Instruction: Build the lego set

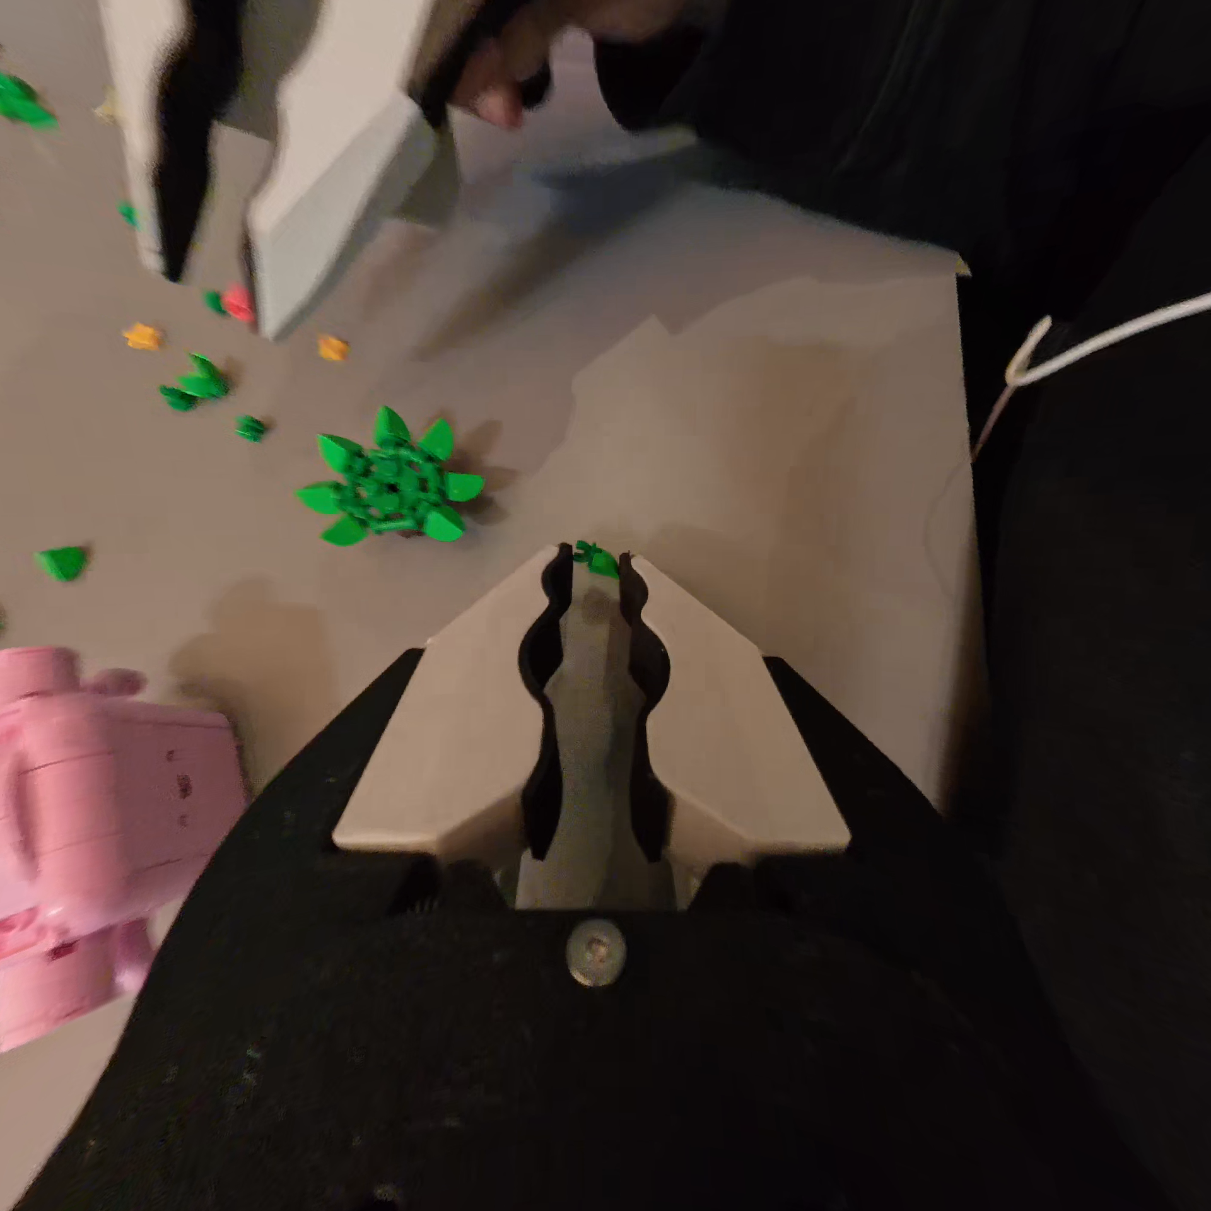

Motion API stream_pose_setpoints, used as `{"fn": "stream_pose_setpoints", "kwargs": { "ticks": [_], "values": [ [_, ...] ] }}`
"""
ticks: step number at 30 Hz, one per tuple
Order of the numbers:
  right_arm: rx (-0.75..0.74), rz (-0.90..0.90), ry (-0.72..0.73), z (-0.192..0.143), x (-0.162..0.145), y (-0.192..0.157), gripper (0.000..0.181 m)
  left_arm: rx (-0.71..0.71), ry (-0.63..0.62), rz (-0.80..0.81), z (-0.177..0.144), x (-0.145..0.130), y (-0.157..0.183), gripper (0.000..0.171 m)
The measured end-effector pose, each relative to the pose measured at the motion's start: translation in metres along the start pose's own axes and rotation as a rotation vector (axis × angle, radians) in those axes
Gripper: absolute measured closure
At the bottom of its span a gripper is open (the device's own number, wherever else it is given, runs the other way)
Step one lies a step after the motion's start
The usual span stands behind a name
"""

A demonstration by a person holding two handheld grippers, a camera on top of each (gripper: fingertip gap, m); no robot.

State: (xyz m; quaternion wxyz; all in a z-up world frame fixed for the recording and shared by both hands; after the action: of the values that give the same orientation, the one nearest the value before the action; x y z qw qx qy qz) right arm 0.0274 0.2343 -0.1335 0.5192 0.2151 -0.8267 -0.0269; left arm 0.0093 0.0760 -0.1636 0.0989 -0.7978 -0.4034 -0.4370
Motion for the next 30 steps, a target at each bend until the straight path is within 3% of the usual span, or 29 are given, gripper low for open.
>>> {"fn": "stream_pose_setpoints", "kwargs": {
  "ticks": [2,4,7,10,16,20,22,26,28,30],
  "values": [
    [0.085,0.067,0.092,-0.005,0.011,-0.008,0.159,0.097,0.088,0.032,-0.014,0.007,-0.005,0.162],
    [0.254,0.242,0.21,-0.012,0.026,-0.017,0.153,0.212,0.174,0.075,-0.03,0.014,-0.009,0.162],
    [0.439,0.457,0.259,-0.009,0.034,-0.027,0.156,0.377,0.247,0.142,-0.047,0.021,-0.01,0.162],
    [0.464,0.578,0.245,0.001,0.032,-0.033,0.154,0.459,0.23,0.195,-0.05,0.022,-0.009,0.162],
    [0.46,0.576,0.169,0.009,0.029,-0.042,0.151,0.556,0.163,0.305,-0.043,0.025,-0.002,0.162],
    [0.487,0.555,0.136,0.011,0.028,-0.049,0.175,0.56,0.145,0.32,-0.039,0.025,-0.001,0.162],
    [0.472,0.549,0.122,0.011,0.027,-0.048,0.176,0.564,0.145,0.314,-0.039,0.025,-0.002,0.16],
    [0.435,0.48,0.247,-0.001,0.035,-0.039,0.175,0.458,0.303,0.204,-0.048,0.029,-0.003,0.144],
    [0.416,0.385,0.414,-0.014,0.046,-0.039,0.175,0.274,0.446,0.052,-0.053,0.029,-0.006,0.138],
    [0.376,0.243,0.554,-0.027,0.055,-0.044,0.176,-0.025,0.629,-0.069,-0.06,0.033,-0.003,0.133]
  ]
}}
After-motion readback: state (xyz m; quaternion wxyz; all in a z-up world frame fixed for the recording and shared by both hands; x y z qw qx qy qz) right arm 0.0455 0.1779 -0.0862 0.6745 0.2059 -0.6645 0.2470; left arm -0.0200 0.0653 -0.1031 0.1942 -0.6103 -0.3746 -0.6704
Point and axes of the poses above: each gripper's, where its closed fingertips meet, z out along the fingers, x out of its top, y = z × x across the jaws, the point moved 7 cm from there along -z, back along the fingers, and after that the axes turned 13 degrees about -x, right-handed, at the moved point
